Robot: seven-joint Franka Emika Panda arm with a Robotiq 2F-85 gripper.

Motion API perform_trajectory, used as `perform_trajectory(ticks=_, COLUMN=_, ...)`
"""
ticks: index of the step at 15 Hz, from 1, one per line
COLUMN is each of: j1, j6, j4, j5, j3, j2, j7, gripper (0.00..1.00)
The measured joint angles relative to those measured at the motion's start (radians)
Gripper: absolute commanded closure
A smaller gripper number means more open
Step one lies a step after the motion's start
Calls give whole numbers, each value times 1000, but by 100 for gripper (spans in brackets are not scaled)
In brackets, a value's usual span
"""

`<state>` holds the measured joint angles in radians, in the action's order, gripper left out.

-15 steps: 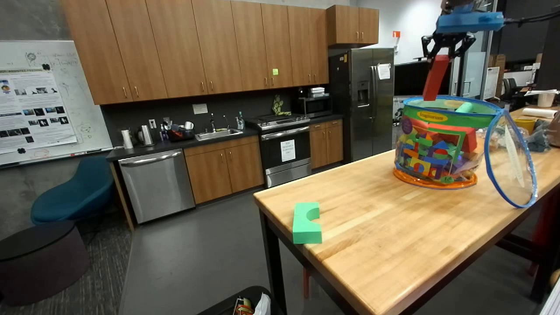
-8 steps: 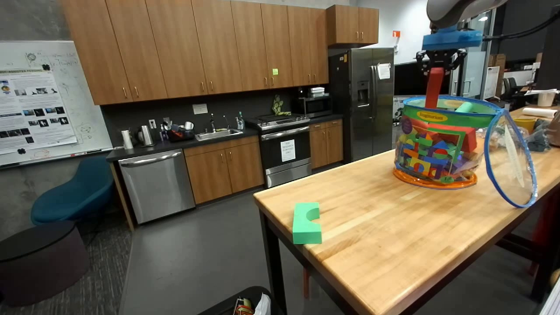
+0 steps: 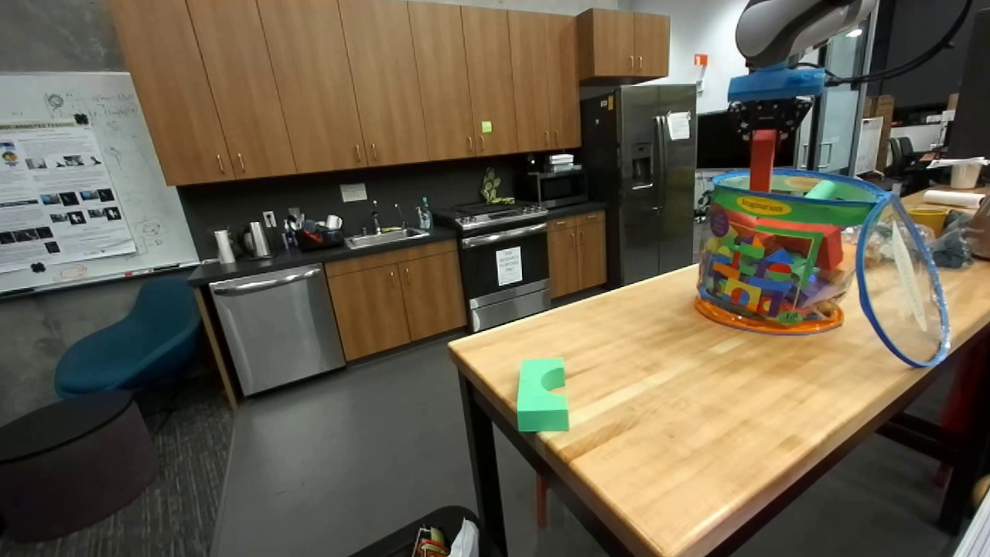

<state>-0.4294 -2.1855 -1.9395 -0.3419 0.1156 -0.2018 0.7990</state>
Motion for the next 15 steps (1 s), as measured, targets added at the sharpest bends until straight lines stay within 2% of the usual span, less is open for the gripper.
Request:
perform_trajectory(ticks=3, j1=21, j6=0, j4=18, j5=-2, j3=13, j2=19, j7=18, gripper=3)
perform_trajectory(ticks=4, j1=28, j6=0, j4=19, j5=-3, j3=15, j2=20, j7=22, gripper=1)
perform_trajectory(ticks=10, j1=103, j6=1, j4=26, j5=-2, j3=12, j2=13, j7=19, gripper=0)
perform_trajectory(ticks=15, j1=189, j6=1, j4=29, j5=34, j3=-10, j2=9, j7=-62, gripper=0)
